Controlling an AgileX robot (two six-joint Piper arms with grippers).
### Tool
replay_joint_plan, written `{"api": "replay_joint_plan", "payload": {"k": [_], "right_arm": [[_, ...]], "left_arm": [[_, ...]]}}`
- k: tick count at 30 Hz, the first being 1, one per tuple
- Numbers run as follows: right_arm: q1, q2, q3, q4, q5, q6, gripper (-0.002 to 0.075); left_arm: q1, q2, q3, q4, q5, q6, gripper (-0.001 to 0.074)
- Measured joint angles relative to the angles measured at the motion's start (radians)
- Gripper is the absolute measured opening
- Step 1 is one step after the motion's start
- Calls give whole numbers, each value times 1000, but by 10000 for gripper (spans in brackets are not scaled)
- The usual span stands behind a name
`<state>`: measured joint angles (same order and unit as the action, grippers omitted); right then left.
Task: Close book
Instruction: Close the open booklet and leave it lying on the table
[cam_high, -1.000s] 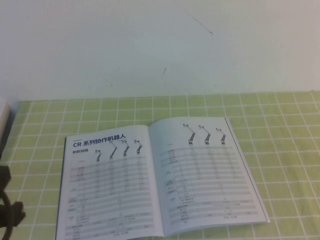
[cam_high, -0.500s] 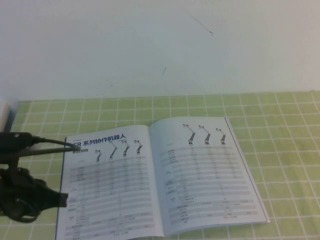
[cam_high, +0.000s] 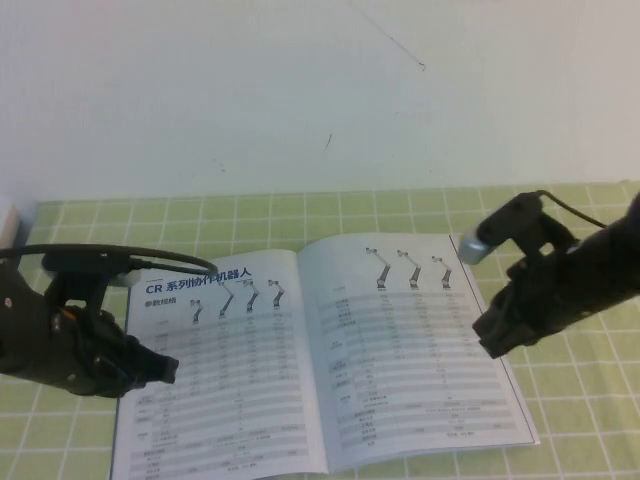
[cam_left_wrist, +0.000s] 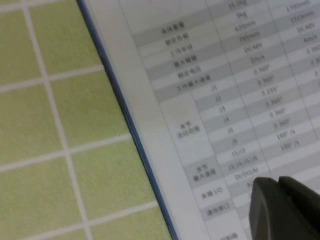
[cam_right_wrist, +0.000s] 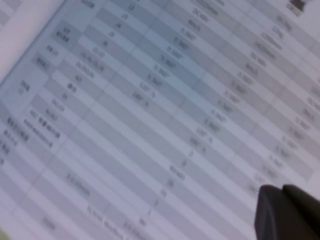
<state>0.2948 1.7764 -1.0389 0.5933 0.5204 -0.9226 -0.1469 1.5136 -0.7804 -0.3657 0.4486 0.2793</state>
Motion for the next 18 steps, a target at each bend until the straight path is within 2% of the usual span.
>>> {"api": "replay_joint_plan", "payload": {"k": [7, 18], "right_arm": [[68, 186, -150, 7, -7, -2, -3], [67, 281, -183, 27, 40, 11, -3]], "left_arm": [[0, 4, -11, 113, -74, -67, -4], [0, 57, -14, 241, -89, -157, -4]]}}
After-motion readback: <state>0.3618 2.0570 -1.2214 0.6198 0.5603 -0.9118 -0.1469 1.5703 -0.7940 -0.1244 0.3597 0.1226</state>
